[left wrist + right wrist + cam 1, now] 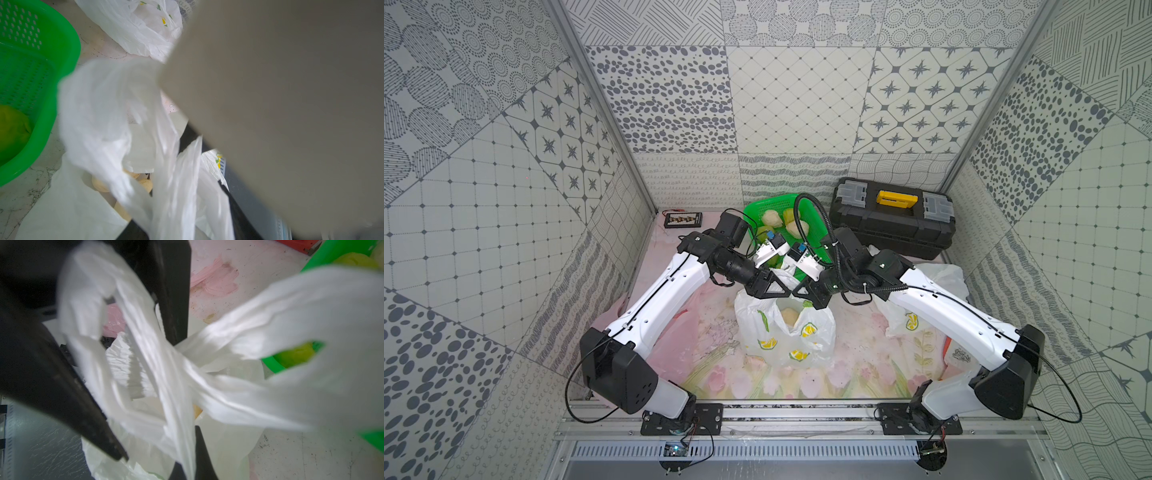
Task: Place the pears into plastic bags & tie knots
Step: Tie the plastic bag at the center of the board.
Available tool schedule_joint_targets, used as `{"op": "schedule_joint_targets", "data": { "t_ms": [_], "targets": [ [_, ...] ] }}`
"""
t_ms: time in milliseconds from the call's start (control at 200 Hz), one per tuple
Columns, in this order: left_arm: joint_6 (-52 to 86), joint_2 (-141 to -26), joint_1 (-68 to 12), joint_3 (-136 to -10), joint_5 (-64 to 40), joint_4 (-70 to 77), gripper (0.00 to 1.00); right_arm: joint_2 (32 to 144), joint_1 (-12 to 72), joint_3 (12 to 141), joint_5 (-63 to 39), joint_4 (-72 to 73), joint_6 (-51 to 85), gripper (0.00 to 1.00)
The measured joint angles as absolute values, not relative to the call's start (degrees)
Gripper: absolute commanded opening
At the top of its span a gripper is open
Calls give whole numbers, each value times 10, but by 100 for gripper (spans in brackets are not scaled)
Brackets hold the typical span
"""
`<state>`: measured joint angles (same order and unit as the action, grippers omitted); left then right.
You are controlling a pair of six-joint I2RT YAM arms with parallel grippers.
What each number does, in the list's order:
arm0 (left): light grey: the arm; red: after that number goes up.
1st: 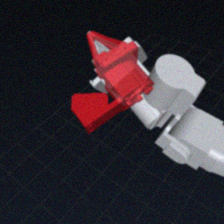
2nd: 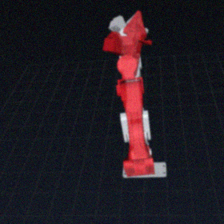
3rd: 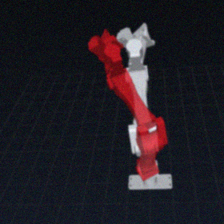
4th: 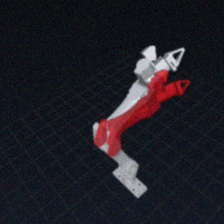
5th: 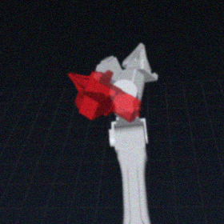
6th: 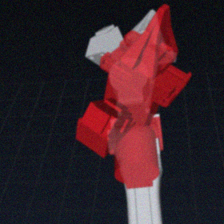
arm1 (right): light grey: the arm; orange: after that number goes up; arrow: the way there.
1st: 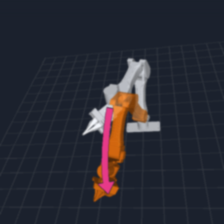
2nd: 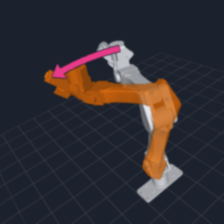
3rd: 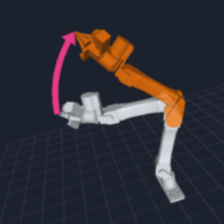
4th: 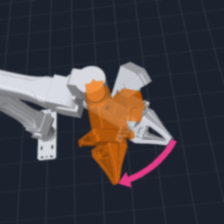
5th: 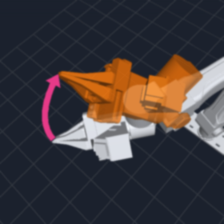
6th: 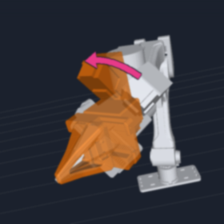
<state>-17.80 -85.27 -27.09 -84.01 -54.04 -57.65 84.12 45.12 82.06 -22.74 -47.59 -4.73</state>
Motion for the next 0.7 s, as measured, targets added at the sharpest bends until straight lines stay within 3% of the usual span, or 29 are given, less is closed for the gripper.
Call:
{"op": "schedule_joint_targets", "data": {
  "t_ms": [245,305,365,445,545,600,700],
  "targets": [
    [-182,-876,-271,-858,-537,-572,44,855,453,822,-243,-483,-50,0],
    [-181,-878,-271,-860,-536,-571,35,855,453,822,-244,-483,-50,0],
    [-184,-880,-270,-861,-536,-570,17,855,453,822,-245,-483,-50,0],
    [-181,-882,-270,-862,-536,-568,0,855,452,822,-248,-482,-44,23],
    [-184,-883,-268,-861,-530,-564,0,849,436,818,-270,-471,-13,52],
    [-184,-883,-266,-858,-525,-561,0,834,415,807,-289,-449,13,58],
    [-183,-877,-263,-847,-510,-550,0,799,350,790,-317,-408,109,60]
  ]
}}
